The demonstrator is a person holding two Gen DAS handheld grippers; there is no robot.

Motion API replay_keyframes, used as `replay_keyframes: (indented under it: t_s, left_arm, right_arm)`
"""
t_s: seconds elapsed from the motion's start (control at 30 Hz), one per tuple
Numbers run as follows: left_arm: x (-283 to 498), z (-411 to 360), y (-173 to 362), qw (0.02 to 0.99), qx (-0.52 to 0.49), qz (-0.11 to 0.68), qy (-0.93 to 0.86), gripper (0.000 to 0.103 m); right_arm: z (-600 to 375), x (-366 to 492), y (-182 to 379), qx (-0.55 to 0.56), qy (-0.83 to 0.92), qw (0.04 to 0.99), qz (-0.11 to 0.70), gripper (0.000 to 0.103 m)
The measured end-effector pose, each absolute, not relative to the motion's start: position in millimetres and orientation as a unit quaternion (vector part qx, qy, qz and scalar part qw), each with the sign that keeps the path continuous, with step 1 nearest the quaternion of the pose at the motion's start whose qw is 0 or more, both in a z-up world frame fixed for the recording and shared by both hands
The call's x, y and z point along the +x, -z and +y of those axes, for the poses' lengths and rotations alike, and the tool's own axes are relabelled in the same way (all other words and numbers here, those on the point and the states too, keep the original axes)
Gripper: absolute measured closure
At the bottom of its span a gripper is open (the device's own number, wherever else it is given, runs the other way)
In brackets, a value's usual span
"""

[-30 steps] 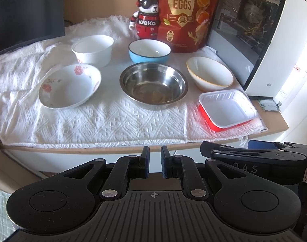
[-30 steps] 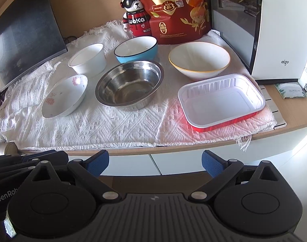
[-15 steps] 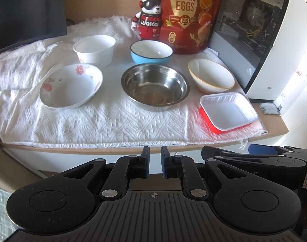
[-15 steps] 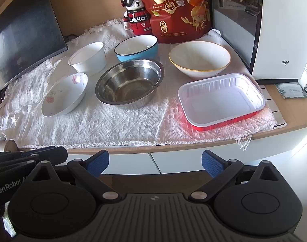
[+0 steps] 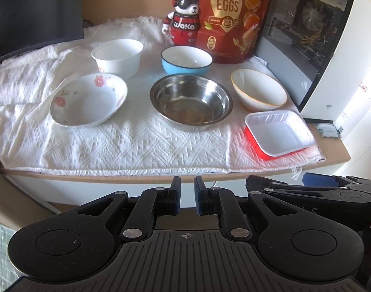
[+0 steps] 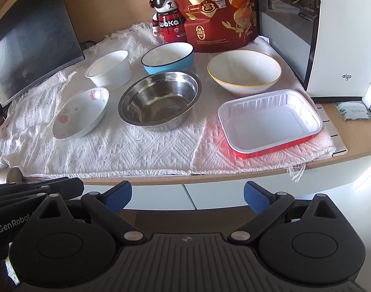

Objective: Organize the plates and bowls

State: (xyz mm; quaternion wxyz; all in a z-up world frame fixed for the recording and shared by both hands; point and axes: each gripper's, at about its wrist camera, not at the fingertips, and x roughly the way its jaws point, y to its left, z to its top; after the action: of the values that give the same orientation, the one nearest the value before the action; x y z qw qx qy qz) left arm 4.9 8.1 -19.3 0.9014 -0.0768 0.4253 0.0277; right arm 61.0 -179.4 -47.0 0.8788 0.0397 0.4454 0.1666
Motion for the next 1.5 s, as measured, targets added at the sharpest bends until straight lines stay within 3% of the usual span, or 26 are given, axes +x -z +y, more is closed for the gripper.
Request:
replay_keyframes:
  t_s: [0.83,1.2,1.5]
  left_arm:
    - [23.1,27.3,22.4,0.897,-0.096,0.432,-0.015,0.088]
    - [62.5,120.2,31.0,0.897,-0.188,0.398,0.046,0.087]
    - [128.0,201.8,32.4,0.887,-0.199,0.400,0.113,0.087]
  right_arm:
    - [-170.0,78.4,43.7,0.040,-0.152,0.880,0.448,0.004]
    - [-127.4,121.4,36.4,0.131,-0.154,0.894,0.400,0.004]
    - [-65.3,156.0,46.6,0.184,-0.125,0.877,0.425,0.004]
